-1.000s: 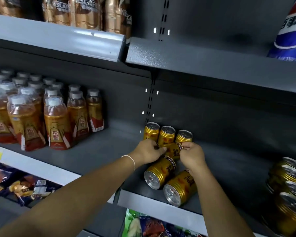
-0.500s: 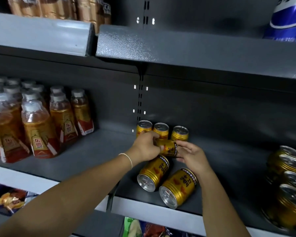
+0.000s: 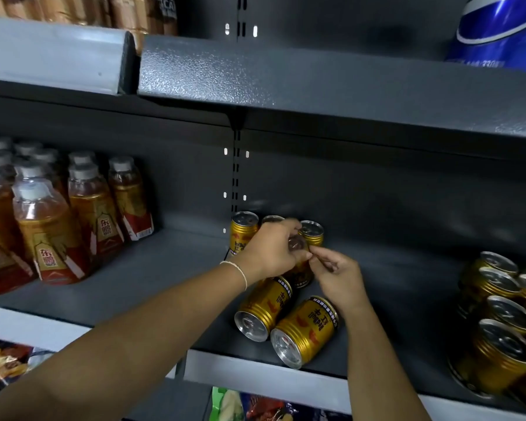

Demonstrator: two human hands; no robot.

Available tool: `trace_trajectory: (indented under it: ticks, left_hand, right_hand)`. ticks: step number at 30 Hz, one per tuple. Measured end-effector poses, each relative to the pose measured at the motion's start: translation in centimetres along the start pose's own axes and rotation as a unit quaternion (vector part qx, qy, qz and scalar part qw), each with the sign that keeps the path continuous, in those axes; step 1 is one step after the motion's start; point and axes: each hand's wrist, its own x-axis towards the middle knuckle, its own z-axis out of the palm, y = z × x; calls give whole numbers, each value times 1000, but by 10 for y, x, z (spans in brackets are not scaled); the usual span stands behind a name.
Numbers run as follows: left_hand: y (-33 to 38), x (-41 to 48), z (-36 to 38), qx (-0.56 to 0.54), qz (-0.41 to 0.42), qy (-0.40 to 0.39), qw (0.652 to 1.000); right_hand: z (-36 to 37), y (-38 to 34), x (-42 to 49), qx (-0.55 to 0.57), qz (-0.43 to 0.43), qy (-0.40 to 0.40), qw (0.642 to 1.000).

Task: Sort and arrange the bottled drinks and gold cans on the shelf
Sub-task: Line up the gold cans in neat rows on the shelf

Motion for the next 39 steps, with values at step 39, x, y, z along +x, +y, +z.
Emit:
trace_trajectory:
  ticks: [39]
  left_hand:
    - [-31,-99,-49,-123,-17,-33,992]
  right_hand:
    - [17,-44,-34,-253,-62,-224,939]
